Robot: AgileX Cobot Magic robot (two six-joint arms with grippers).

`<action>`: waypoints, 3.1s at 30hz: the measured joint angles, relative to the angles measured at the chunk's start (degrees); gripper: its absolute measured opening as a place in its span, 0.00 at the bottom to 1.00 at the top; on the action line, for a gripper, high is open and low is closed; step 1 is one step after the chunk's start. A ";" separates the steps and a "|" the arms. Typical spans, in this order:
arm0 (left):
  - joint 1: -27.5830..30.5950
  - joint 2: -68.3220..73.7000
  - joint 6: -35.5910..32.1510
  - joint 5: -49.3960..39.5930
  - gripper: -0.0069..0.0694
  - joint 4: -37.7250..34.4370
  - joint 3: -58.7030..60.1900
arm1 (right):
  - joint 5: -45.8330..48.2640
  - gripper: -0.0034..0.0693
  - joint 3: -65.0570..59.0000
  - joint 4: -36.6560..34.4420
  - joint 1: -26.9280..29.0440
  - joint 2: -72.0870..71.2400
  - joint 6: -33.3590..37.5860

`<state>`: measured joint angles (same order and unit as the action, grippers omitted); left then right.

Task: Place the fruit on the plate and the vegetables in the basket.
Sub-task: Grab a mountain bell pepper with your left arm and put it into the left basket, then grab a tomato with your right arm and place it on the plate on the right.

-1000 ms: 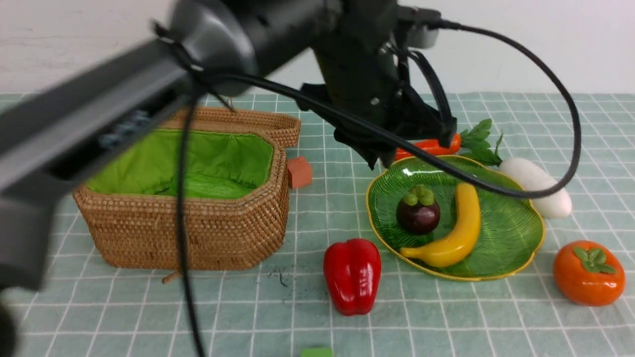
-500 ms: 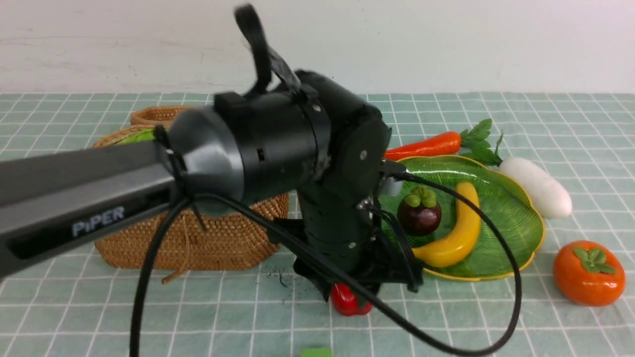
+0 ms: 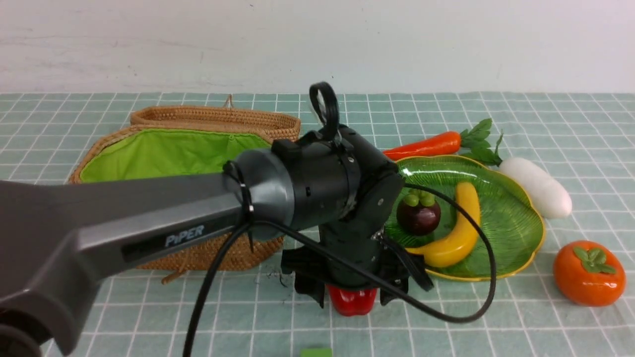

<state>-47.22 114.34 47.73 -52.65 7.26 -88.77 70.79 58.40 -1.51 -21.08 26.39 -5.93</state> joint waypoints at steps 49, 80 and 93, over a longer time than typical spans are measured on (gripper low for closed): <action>0.00 -5.68 -5.03 -4.65 0.78 2.17 0.23 | -1.11 0.30 0.00 -1.22 0.00 0.00 2.61; 33.82 -15.72 -87.90 -4.35 0.78 3.76 0.29 | -5.58 0.30 0.00 -4.03 0.00 0.00 4.08; 33.82 -15.90 -83.06 -0.58 0.96 3.96 0.29 | -5.05 0.30 0.05 -4.10 0.00 0.98 4.13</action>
<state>-13.40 98.43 -35.32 -53.22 11.22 -88.49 65.75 58.46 -5.61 -21.08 27.37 -1.80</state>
